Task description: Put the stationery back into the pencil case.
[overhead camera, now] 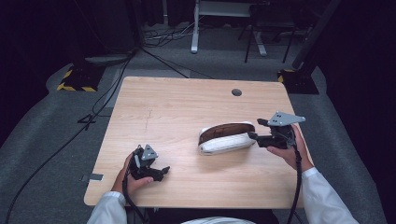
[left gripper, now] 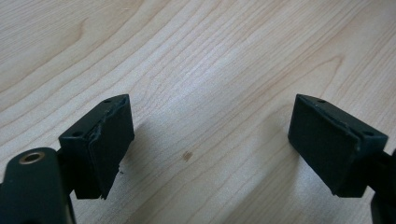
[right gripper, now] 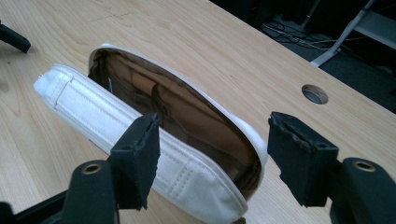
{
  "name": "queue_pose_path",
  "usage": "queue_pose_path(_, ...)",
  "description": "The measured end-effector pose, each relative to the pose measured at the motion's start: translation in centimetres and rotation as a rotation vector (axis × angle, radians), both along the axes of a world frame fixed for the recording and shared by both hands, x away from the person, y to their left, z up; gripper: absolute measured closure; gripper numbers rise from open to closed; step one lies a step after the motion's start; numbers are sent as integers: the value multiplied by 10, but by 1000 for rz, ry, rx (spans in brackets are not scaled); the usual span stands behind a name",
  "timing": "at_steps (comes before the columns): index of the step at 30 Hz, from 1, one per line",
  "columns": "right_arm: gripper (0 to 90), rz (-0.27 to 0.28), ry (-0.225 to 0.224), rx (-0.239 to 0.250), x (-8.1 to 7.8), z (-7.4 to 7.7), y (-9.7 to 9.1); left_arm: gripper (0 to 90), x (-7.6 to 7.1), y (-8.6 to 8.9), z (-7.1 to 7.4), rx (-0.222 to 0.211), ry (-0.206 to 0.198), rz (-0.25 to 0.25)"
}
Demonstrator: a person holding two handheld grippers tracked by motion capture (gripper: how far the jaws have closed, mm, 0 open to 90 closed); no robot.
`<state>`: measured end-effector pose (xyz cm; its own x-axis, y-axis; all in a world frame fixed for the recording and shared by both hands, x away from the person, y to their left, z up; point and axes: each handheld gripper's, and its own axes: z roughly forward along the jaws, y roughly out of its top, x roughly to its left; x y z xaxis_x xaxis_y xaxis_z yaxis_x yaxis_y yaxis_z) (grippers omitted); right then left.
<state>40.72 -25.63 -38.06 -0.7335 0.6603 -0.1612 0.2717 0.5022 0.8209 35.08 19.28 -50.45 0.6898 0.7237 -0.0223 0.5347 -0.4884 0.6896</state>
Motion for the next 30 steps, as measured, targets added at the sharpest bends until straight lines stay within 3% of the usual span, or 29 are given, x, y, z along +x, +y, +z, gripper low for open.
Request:
queue_pose_path(16,322,4,13,-38,-16,-6,-25,148,0,0,0,0,0,0)
queue_pose_path(30,303,-20,43,-99,-28,-26,-49,147,0,0,0,0,0,0)
